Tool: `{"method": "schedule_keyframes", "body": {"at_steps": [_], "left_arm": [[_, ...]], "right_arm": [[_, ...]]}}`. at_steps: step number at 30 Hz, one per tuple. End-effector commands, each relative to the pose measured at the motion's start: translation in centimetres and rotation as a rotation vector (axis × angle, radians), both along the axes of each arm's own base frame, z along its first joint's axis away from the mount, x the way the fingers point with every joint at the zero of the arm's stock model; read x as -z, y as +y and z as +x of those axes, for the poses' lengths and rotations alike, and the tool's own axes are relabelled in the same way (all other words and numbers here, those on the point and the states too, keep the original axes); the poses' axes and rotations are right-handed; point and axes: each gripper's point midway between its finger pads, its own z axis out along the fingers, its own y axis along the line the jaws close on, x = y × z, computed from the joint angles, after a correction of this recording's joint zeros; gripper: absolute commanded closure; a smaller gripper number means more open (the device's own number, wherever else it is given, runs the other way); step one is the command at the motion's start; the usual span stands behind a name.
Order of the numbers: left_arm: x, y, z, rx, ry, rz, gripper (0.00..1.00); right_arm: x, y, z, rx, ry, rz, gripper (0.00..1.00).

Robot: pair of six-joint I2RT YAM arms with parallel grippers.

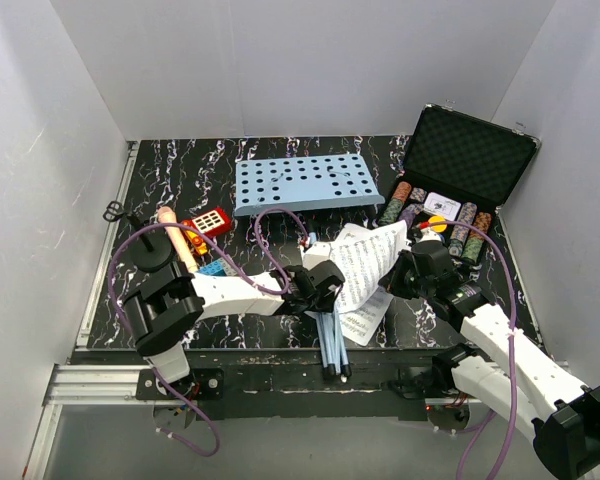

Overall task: Pack up the instrument practice props
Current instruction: Adjust the music stand at the center of the board.

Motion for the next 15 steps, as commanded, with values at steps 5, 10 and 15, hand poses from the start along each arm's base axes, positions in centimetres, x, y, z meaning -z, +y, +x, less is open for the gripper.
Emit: {"method": "schedule_keyframes", "body": {"at_steps": [5,10,15], "left_arm": [[-4.1,0.5,1.0,-0.014,-0.086,-0.040,0.96],[-6.7,1.0,1.9,-0.026,-0.163,-0.050,1.00],[-8.6,2.6,2.5,-0.039,-0.219,-0.029,1.00]], "right_arm": [[-1.2,0.8,0.6,-0.040,-0.052,0.018,0.99],[-1.9,0.9,0.4,-0.082,-0.057,-0.003,0.99],[-3.0,1.4,-0.9,-0.195,-0.006,-0.034,0.99]]}}
